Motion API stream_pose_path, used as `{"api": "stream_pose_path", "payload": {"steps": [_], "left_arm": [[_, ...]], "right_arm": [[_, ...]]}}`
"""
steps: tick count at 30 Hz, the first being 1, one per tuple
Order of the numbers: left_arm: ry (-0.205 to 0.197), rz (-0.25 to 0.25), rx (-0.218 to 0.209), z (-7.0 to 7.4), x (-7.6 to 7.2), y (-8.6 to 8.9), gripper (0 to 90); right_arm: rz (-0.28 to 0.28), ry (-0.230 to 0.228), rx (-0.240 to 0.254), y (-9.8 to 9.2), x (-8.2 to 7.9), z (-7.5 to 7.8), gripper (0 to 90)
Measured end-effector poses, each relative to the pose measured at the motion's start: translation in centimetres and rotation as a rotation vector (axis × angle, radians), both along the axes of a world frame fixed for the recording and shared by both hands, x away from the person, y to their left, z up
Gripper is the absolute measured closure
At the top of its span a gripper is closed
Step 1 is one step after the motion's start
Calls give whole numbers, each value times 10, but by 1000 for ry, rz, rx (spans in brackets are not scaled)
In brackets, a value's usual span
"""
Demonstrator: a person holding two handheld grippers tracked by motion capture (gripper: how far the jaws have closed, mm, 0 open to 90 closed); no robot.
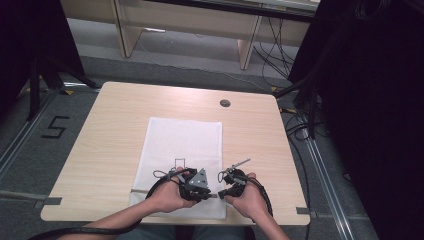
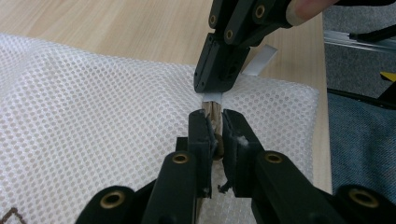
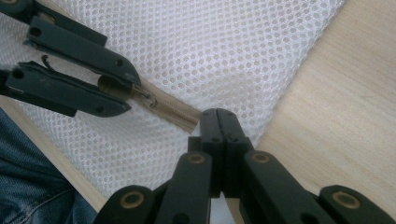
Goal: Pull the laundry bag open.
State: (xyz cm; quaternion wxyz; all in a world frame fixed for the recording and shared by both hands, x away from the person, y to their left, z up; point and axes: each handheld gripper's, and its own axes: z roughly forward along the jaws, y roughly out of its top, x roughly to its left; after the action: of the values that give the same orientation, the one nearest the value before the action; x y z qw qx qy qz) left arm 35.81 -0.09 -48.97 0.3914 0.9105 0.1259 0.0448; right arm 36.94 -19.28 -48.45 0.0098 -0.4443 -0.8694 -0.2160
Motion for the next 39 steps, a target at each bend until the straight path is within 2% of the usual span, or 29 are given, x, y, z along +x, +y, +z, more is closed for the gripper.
{"api": "stream_pose_path", "payload": {"steps": [8,9,10,13,20,23,26,33,39], "left_arm": [[-1,1,-1,1,0,2,818],[-15,-12,4,2,1,3,818],[2,1,-1,2,-1,3,818],[-2,4,-1,2,-1,4,818],[-6,1,6,3,-1,5,818],[-9,-1,6,4,-1,6,818],[-12,2,6,4,-2,7,817],[-12,2,11,5,-2,10,818],[-10,5,9,6,-2,12,818]], "right_arm": [[1,0,6,0,0,0,900],[1,3,8,0,0,0,900],[-1,7,6,-1,1,0,900],[-21,20,5,-1,0,1,900],[-23,24,4,0,-1,1,900],[-6,10,7,-1,1,0,900],[-28,27,3,0,-1,1,900],[-7,8,4,-1,0,0,900],[-11,8,5,0,0,0,900]]}}
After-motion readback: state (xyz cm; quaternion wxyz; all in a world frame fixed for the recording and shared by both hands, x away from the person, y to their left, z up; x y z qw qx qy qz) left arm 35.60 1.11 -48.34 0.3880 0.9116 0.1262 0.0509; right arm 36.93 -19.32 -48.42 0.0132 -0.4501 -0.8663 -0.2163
